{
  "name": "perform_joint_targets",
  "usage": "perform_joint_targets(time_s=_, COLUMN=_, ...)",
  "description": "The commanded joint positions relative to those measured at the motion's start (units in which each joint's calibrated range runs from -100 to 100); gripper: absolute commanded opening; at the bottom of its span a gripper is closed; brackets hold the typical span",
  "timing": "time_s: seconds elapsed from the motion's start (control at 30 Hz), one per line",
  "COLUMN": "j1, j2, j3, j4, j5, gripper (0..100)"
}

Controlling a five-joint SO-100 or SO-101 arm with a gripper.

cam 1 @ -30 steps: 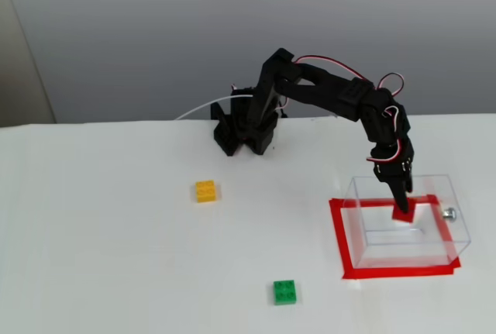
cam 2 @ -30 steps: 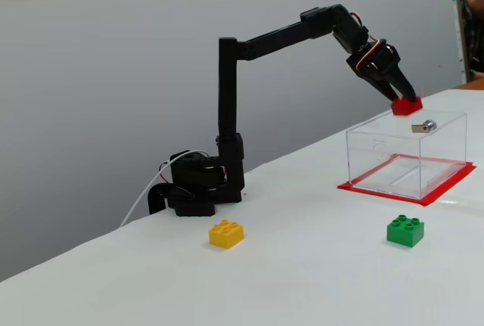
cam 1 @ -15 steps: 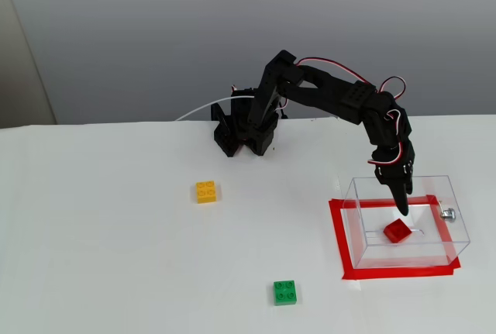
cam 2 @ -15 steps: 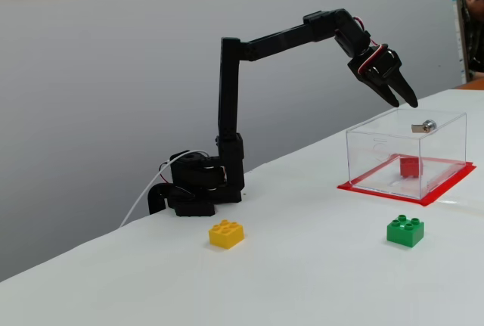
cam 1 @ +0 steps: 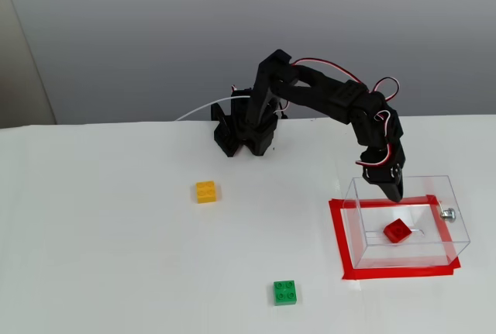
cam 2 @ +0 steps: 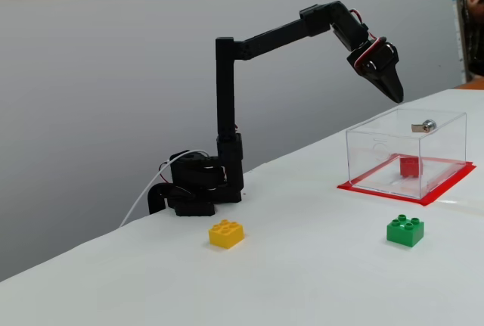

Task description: Pick the red lego brick and place it into the transparent box

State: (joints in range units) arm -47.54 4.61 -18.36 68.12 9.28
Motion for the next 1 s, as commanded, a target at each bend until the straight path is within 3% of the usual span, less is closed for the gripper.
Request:
perform_joint_targets(time_s=0.0, j1=3.14, j2=-5.25, j3=-2.08, j4=0.72, j5=-0.04, gripper=1)
perform_joint_targets(time_s=0.4, j1=22.66, j2=-19.92, j3=0.28, j4=5.85, j5=0.06, gripper=1)
perform_joint_targets(time_s=0.73, j1=39.74, j2=-34.77, j3=12.48, j4=4.9, j5=-0.46, gripper=1)
perform_joint_targets(time_s=0.97, j1=48.02, j2=-47.25, j3=28.21, j4=-1.54, j5=-7.77, gripper=1)
